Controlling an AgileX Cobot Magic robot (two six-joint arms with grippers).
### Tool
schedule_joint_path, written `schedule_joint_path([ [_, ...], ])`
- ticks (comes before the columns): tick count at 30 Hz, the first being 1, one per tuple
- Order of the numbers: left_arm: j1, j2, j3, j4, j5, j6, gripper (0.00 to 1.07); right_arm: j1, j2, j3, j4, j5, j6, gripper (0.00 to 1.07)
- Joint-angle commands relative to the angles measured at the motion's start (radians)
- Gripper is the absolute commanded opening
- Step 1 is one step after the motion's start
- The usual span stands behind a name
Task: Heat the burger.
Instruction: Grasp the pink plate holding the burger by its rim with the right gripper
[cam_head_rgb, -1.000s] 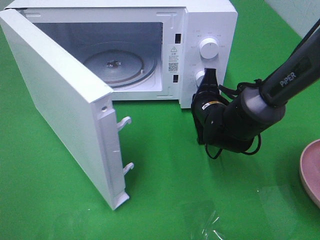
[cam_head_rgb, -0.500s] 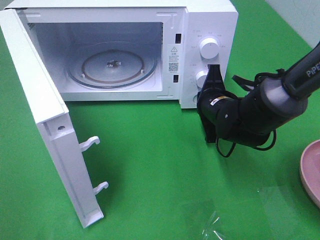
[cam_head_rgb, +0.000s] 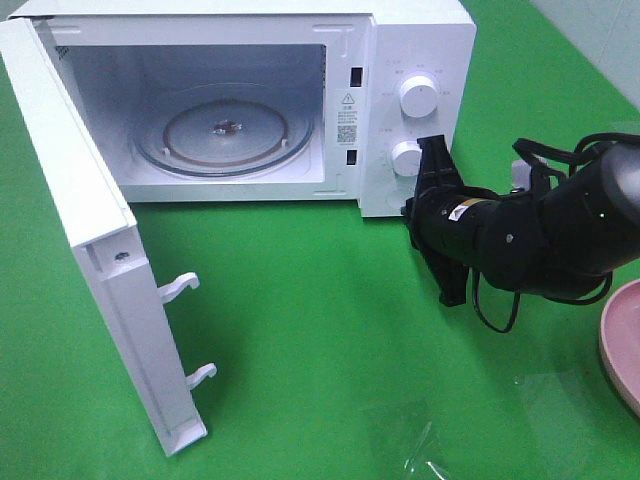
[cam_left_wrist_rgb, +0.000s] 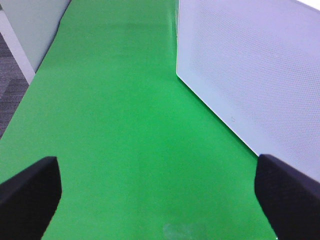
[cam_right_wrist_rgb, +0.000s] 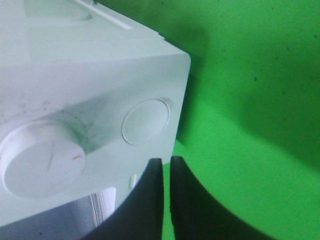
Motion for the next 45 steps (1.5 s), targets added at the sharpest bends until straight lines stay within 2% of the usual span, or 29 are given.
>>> schedule_joint_path([
  [1, -0.007, -0.019, 0.005, -0.009, -0.014, 0.0, 0.98, -0.004, -0.07, 0.009, -0.026, 0.113, -0.172, 0.06],
  [11, -0.007, -0.019, 0.005, -0.009, -0.014, 0.0, 0.98, -0.004, -0.182, 0.007, -0.027, 0.276, -0.542, 0.08],
  [15, -0.007, -0.019, 0.005, -0.009, -0.014, 0.0, 0.98, -0.004, -0.249, 0.007, -0.027, 0.423, -0.773, 0.09],
  [24, -0.007, -0.019, 0.005, -0.009, -0.014, 0.0, 0.98, -0.004, -0.299, 0.006, -0.038, 0.602, -0.995, 0.1],
  [27, -0.007, -0.019, 0.005, -0.009, -0.014, 0.0, 0.98, -0.004, -0.332, 0.006, -0.1, 0.719, -1.127, 0.11],
  [31, -0.007, -0.019, 0.005, -0.009, -0.014, 0.0, 0.98, -0.004, -0.373, 0.006, -0.163, 0.808, -1.157, 0.14],
  [32, -0.007, -0.019, 0.005, -0.009, -0.014, 0.0, 0.98, -0.004, -0.394, 0.006, -0.206, 0.843, -1.158, 0.2],
  [33, -0.007, -0.019, 0.005, -0.009, -0.014, 0.0, 0.98, -0.004, -0.394, 0.006, -0.206, 0.843, -1.158, 0.2],
  [34, -0.007, -0.019, 0.005, -0.009, -0.014, 0.0, 0.98, -0.004, -0.411, 0.006, -0.25, 0.872, -1.169, 0.29],
  [35, -0.007, -0.019, 0.005, -0.009, -0.014, 0.0, 0.98, -0.004, -0.411, 0.006, -0.25, 0.872, -1.169, 0.29],
  [36, -0.007, -0.019, 0.005, -0.009, -0.014, 0.0, 0.98, -0.004, -0.434, 0.006, -0.303, 0.912, -1.173, 0.44],
  [37, -0.007, -0.019, 0.005, -0.009, -0.014, 0.0, 0.98, -0.004, -0.434, 0.006, -0.303, 0.912, -1.173, 0.44],
  [38, -0.007, -0.019, 0.005, -0.009, -0.014, 0.0, 0.98, -0.004, -0.441, 0.006, -0.323, 0.926, -1.173, 0.53],
  [39, -0.007, -0.019, 0.005, -0.009, -0.014, 0.0, 0.98, -0.004, -0.441, 0.006, -0.323, 0.926, -1.173, 0.53],
  [41, -0.007, -0.019, 0.005, -0.009, -0.014, 0.0, 0.98, -0.004, -0.466, 0.006, -0.384, 1.001, -1.172, 0.83],
  [42, -0.007, -0.019, 0.005, -0.009, -0.014, 0.0, 0.98, -0.004, -0.466, 0.006, -0.384, 1.001, -1.172, 0.83],
  [43, -0.007, -0.019, 0.005, -0.009, -0.014, 0.0, 0.98, -0.004, -0.475, 0.006, -0.389, 1.053, -1.172, 0.94],
  [45, -0.007, -0.019, 0.005, -0.009, -0.014, 0.0, 0.98, -0.004, -0.48, 0.006, -0.389, 1.102, -1.172, 0.98],
])
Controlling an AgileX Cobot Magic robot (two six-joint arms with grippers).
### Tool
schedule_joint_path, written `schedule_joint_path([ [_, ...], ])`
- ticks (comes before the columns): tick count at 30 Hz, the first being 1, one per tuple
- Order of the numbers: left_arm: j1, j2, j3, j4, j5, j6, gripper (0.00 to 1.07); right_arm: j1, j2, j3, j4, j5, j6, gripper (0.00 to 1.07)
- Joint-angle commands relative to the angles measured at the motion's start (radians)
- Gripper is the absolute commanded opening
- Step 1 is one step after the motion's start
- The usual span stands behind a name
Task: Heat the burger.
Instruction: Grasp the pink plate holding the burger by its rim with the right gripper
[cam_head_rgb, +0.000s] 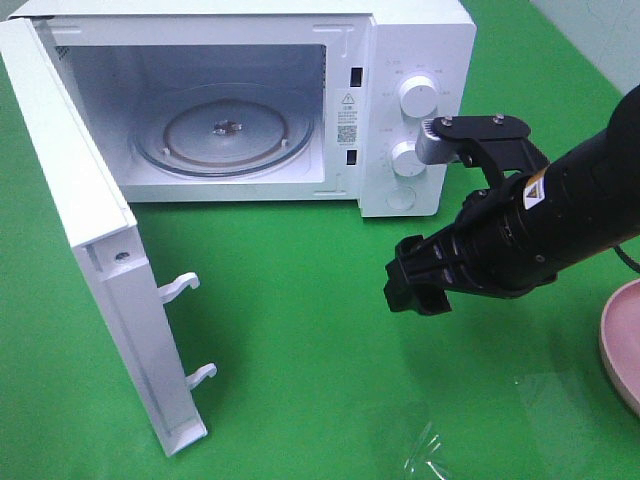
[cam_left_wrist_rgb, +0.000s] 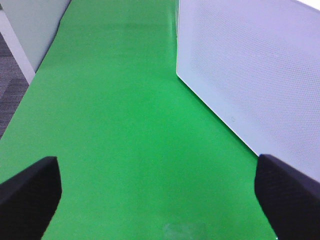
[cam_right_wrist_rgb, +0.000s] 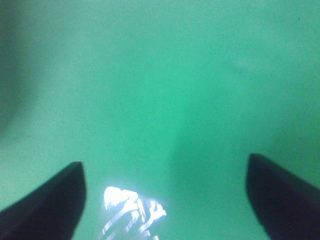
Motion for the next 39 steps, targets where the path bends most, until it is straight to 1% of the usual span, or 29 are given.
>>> schedule_joint_path([
  [1, -0.007, -0.019, 0.005, -0.009, -0.014, 0.0, 0.98, -0.004, -0.015, -0.002, -0.017, 0.08, -0.01, 0.98],
  [2, -0.007, -0.019, 0.005, -0.009, -0.014, 0.0, 0.98, -0.004, -0.021, -0.002, -0.017, 0.139, -0.01, 0.97],
  [5, -0.007, -0.019, 0.005, -0.009, -0.014, 0.0, 0.98, -0.004, -0.024, -0.002, -0.019, 0.164, -0.01, 0.96],
  [7, -0.007, -0.019, 0.005, -0.009, -0.014, 0.0, 0.98, -0.007, -0.033, -0.002, -0.059, 0.254, -0.01, 0.95],
  [10, -0.007, -0.019, 0.005, -0.009, -0.014, 0.0, 0.98, -0.012, -0.033, -0.002, -0.085, 0.283, -0.009, 0.94],
  [11, -0.007, -0.019, 0.005, -0.009, -0.014, 0.0, 0.98, -0.034, -0.033, -0.002, -0.098, 0.306, -0.01, 0.94],
  [13, -0.007, -0.019, 0.005, -0.009, -0.014, 0.0, 0.98, -0.044, -0.033, -0.002, -0.104, 0.313, -0.011, 0.94],
  [14, -0.007, -0.019, 0.005, -0.009, -0.014, 0.0, 0.98, -0.07, -0.033, -0.002, -0.11, 0.318, -0.016, 0.93],
  [15, -0.007, -0.019, 0.005, -0.009, -0.014, 0.0, 0.98, -0.07, -0.033, -0.002, -0.11, 0.318, -0.016, 0.93],
  [16, -0.007, -0.019, 0.005, -0.009, -0.014, 0.0, 0.98, -0.098, -0.033, -0.002, -0.13, 0.325, -0.018, 0.92],
  [17, -0.007, -0.019, 0.005, -0.009, -0.014, 0.0, 0.98, -0.098, -0.033, -0.002, -0.13, 0.325, -0.018, 0.92],
  [18, -0.007, -0.019, 0.005, -0.009, -0.014, 0.0, 0.98, -0.13, -0.033, -0.002, -0.15, 0.331, -0.018, 0.91],
  [19, -0.007, -0.019, 0.005, -0.009, -0.014, 0.0, 0.98, -0.13, -0.033, -0.002, -0.15, 0.331, -0.018, 0.91],
  [20, -0.007, -0.019, 0.005, -0.009, -0.014, 0.0, 0.98, -0.164, -0.033, -0.002, -0.163, 0.332, -0.018, 0.9],
  [21, -0.007, -0.019, 0.005, -0.009, -0.014, 0.0, 0.98, -0.164, -0.033, -0.002, -0.163, 0.332, -0.018, 0.9],
  [23, -0.007, -0.019, 0.005, -0.009, -0.014, 0.0, 0.98, -0.217, -0.033, -0.002, -0.184, 0.332, -0.018, 0.89],
  [24, -0.007, -0.019, 0.005, -0.009, -0.014, 0.0, 0.98, -0.217, -0.033, -0.002, -0.184, 0.332, -0.018, 0.89],
  [25, -0.007, -0.019, 0.005, -0.009, -0.014, 0.0, 0.98, -0.256, -0.033, -0.002, -0.197, 0.332, -0.018, 0.89],
  [26, -0.007, -0.019, 0.005, -0.009, -0.014, 0.0, 0.98, -0.256, -0.033, -0.002, -0.197, 0.332, -0.018, 0.89],
  [27, -0.007, -0.019, 0.005, -0.009, -0.014, 0.0, 0.98, -0.291, -0.033, -0.002, -0.207, 0.332, -0.018, 0.88],
  [28, -0.007, -0.019, 0.005, -0.009, -0.014, 0.0, 0.98, -0.291, -0.033, -0.002, -0.207, 0.332, -0.018, 0.88],
  [29, -0.007, -0.019, 0.005, -0.009, -0.014, 0.0, 0.98, -0.323, -0.033, -0.002, -0.215, 0.331, -0.017, 0.87],
  [31, -0.007, -0.019, 0.005, -0.009, -0.014, 0.0, 0.98, -0.34, -0.033, -0.002, -0.219, 0.328, -0.017, 0.87],
  [32, -0.007, -0.019, 0.005, -0.009, -0.014, 0.0, 0.98, -0.369, -0.033, -0.002, -0.23, 0.324, -0.017, 0.87],
  [33, -0.007, -0.019, 0.005, -0.009, -0.014, 0.0, 0.98, -0.369, -0.033, -0.002, -0.23, 0.324, -0.017, 0.87],
  [34, -0.007, -0.019, 0.005, -0.009, -0.014, 0.0, 0.98, -0.394, -0.032, -0.002, -0.232, 0.322, -0.017, 0.86],
  [36, -0.007, -0.019, 0.005, -0.009, -0.014, 0.0, 0.98, -0.412, -0.032, -0.002, -0.232, 0.322, -0.017, 0.86],
  [39, -0.007, -0.019, 0.005, -0.009, -0.014, 0.0, 0.98, -0.417, -0.027, -0.001, -0.249, 0.314, -0.015, 0.85],
])
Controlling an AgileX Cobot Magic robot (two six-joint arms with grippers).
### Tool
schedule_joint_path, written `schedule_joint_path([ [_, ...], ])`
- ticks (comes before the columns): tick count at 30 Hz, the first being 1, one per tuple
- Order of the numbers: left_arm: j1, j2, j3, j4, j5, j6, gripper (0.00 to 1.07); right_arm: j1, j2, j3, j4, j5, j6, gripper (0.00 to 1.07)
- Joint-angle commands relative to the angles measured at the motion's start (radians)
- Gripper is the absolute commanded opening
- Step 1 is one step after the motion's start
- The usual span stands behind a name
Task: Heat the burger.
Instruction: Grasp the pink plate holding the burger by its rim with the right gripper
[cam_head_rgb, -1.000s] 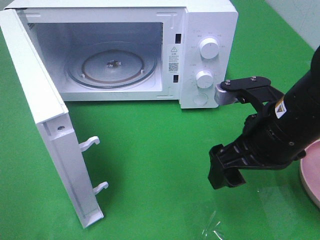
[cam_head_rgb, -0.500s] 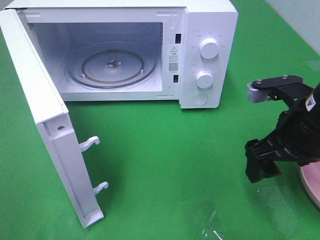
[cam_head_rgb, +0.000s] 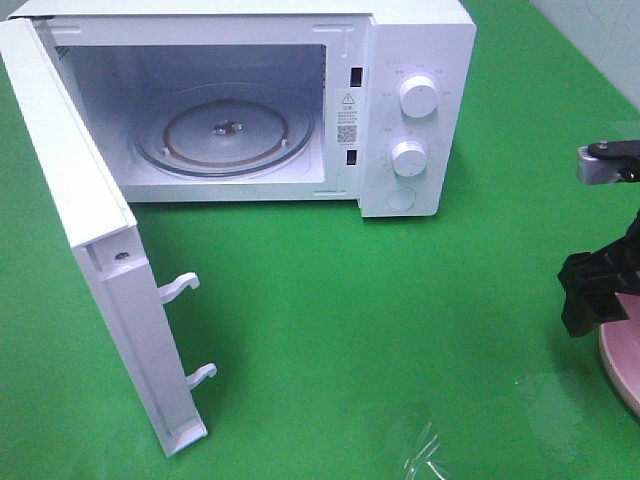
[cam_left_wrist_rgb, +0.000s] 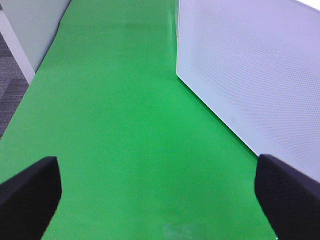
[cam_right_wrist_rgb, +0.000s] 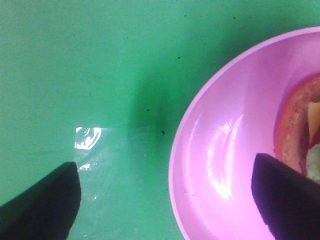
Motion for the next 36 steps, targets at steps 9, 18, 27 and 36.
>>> schedule_joint_path([
  [9, -0.007, -0.019, 0.005, -0.009, -0.014, 0.0, 0.98, -0.016, 0.087, -0.001, -0.05, -0.017, 0.012, 0.83],
  [18, -0.007, -0.019, 0.005, -0.009, -0.014, 0.0, 0.98, -0.016, 0.158, -0.001, -0.063, -0.062, 0.04, 0.82],
  [27, -0.007, -0.019, 0.005, -0.009, -0.014, 0.0, 0.98, -0.016, 0.254, -0.001, -0.084, -0.097, 0.06, 0.8],
  [36, -0.007, -0.019, 0.005, -0.009, -0.014, 0.0, 0.98, -0.046, 0.291, -0.001, -0.093, -0.133, 0.076, 0.79],
])
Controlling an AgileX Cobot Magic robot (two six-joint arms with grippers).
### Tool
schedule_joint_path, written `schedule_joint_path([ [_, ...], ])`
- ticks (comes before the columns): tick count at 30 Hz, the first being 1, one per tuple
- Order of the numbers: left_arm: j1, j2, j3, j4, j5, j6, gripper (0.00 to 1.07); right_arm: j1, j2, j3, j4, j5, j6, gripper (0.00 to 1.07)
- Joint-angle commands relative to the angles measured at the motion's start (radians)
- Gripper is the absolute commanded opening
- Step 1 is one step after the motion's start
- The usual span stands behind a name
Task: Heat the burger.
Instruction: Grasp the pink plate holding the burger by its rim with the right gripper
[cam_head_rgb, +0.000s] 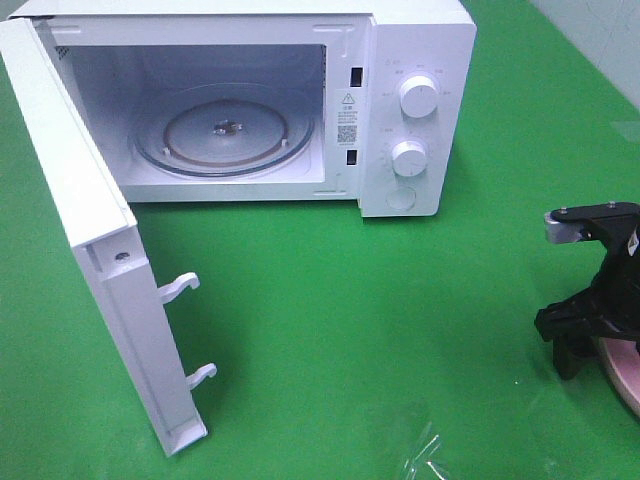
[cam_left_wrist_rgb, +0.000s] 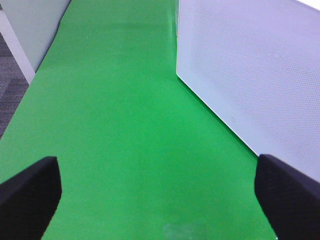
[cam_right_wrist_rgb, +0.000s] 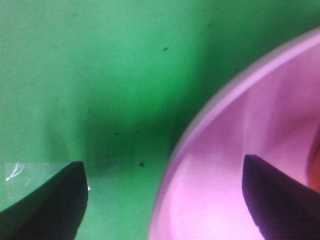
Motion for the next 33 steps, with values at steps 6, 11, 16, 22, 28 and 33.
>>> schedule_joint_path([
  [6, -0.007, -0.019, 0.005, -0.009, -0.014, 0.0, 0.98, -0.05, 0.004, -0.001, -0.028, -0.003, 0.012, 0.78],
  [11, -0.007, -0.019, 0.005, -0.009, -0.014, 0.0, 0.98, -0.05, 0.004, -0.001, -0.028, -0.004, 0.012, 0.77],
  [16, -0.007, -0.019, 0.005, -0.009, -0.014, 0.0, 0.98, -0.05, 0.006, 0.0, -0.006, -0.004, 0.002, 0.76],
  [22, -0.007, -0.019, 0.005, -0.009, -0.014, 0.0, 0.98, -0.047, 0.048, 0.0, -0.004, 0.0, -0.001, 0.76],
  [28, -0.007, -0.019, 0.005, -0.009, -0.014, 0.0, 0.98, -0.047, 0.047, 0.0, -0.004, 0.001, 0.015, 0.69],
  [33, -0.007, -0.019, 0.005, -0.009, -0.014, 0.0, 0.98, -0.047, 0.047, 0.0, -0.005, 0.001, 0.029, 0.41],
])
